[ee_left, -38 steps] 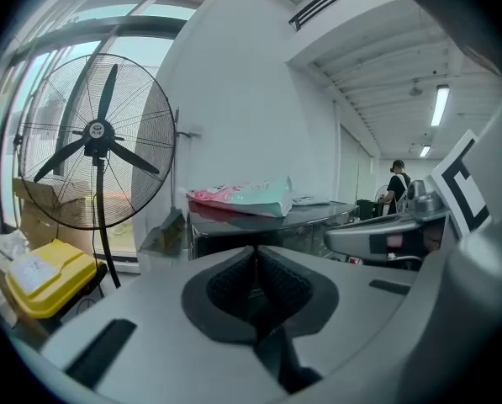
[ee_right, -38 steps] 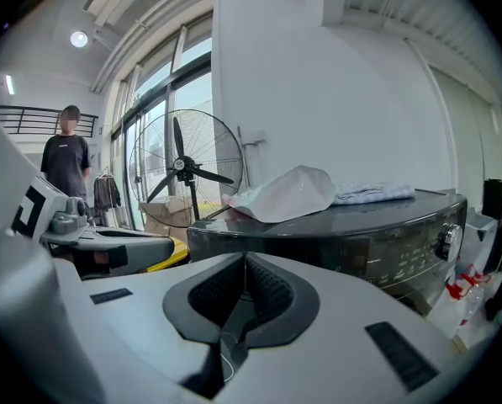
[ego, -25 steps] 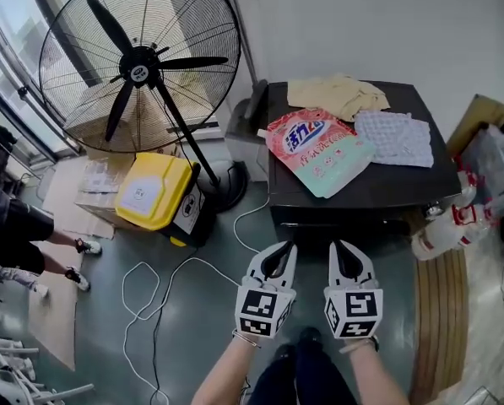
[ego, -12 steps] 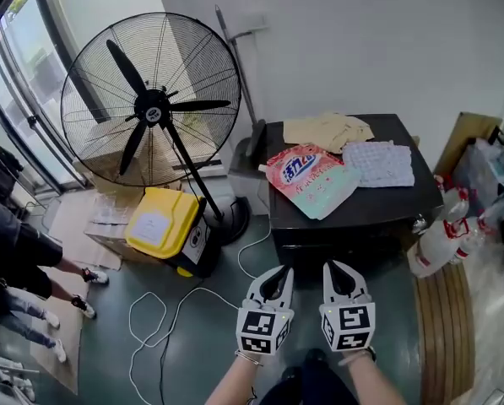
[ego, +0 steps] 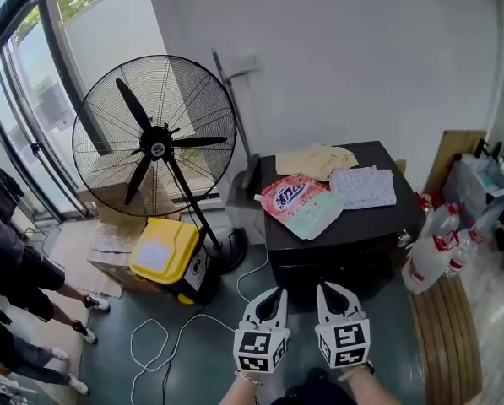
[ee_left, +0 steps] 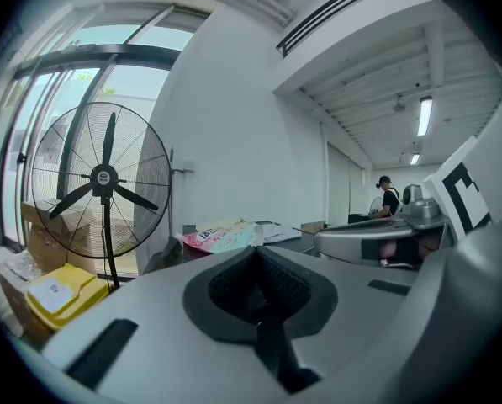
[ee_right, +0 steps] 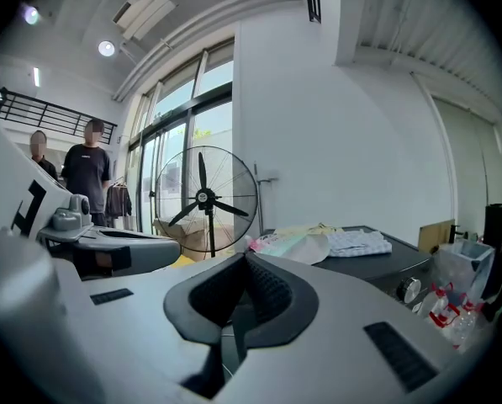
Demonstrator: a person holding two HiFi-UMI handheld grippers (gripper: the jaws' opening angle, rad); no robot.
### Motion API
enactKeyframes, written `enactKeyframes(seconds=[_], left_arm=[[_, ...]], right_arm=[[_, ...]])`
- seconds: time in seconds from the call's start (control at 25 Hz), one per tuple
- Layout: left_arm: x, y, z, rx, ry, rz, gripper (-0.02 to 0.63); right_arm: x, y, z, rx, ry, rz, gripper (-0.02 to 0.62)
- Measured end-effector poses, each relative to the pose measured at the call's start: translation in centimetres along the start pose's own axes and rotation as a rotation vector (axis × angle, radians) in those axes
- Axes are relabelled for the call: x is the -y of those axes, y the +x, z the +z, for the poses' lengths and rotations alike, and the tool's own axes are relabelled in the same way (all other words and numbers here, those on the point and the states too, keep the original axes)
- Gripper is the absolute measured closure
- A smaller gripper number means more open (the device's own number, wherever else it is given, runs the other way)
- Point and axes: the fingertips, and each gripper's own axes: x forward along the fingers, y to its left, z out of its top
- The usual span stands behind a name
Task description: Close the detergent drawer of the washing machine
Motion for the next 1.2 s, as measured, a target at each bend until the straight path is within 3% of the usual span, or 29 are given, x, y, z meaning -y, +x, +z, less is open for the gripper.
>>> enactKeyframes(seconds=[0.48,1.2], left_arm=[[1.5,-3.1,2.9,0.028,0.017,0.013,0.589],[1.5,-3.2,3.2,0.017,0.013,0.022,0.589]], right_arm=[[-0.9,-3.4,2.8,0.023,-0.049,0.025,0.569],[-0.3,-3.9,3.7,0.038,-0.066,0.031,0.571]])
